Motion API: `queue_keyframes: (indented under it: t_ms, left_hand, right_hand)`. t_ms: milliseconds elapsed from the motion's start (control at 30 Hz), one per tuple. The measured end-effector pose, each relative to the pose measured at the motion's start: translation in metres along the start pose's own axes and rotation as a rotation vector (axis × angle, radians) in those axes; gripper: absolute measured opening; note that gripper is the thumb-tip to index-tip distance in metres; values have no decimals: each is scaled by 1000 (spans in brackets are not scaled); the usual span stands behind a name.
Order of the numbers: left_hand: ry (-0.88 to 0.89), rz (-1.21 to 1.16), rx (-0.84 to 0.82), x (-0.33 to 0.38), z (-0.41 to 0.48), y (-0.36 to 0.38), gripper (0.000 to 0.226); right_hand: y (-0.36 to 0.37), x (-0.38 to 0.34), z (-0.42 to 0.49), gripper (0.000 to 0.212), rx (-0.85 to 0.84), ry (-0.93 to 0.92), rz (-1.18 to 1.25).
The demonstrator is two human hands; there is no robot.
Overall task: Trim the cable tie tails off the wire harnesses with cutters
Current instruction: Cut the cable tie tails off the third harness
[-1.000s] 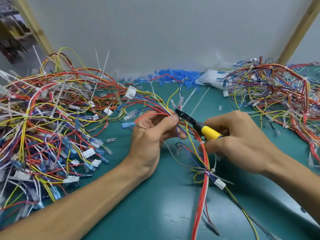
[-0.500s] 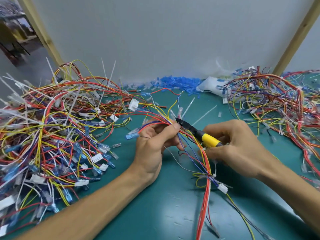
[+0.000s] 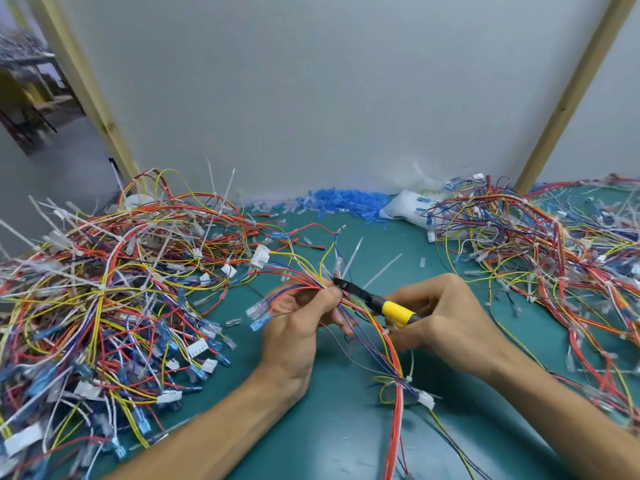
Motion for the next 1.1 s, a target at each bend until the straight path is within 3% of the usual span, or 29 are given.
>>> queue_keyframes:
  t_ms: [433, 533, 633, 767, 833, 933, 1033, 1100]
  left_hand:
    - [62, 17, -129, -5, 0, -3, 20]
    - [87, 15, -139, -4, 0, -3, 8]
    - [131, 19, -118, 1, 0, -3, 11]
    - [253, 144, 1, 3, 0, -9, 53]
    - [231, 173, 71, 2, 4, -14, 56]
    - [242, 216, 121, 7, 6, -17, 95]
    - [353, 378, 106, 14, 2, -11, 91]
    - [397, 445, 97, 18, 1, -10, 105]
  right_hand:
    - [5, 6, 4, 25, -46, -66, 109]
    - [6, 6, 3, 26, -9, -82, 87]
    - [4, 6, 2, 25, 66, -100, 36]
    - [4, 6, -1, 27, 135, -123, -22]
    - [3, 7, 0, 26, 160, -122, -32]
    - [1, 10, 1, 21, 176, -111, -37]
    - [0, 9, 0, 14, 180, -124, -39]
    - [1, 8, -1, 14, 177, -128, -38]
Point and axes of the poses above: each hand's wrist, its own z-axis towards the middle knuckle, its own y-axis out of the palm, x = y × z, the point moved 6 cm from there along z, towards the middle knuckle, and after that the axes turned 11 degrees about -z, right-handed, at the moved point
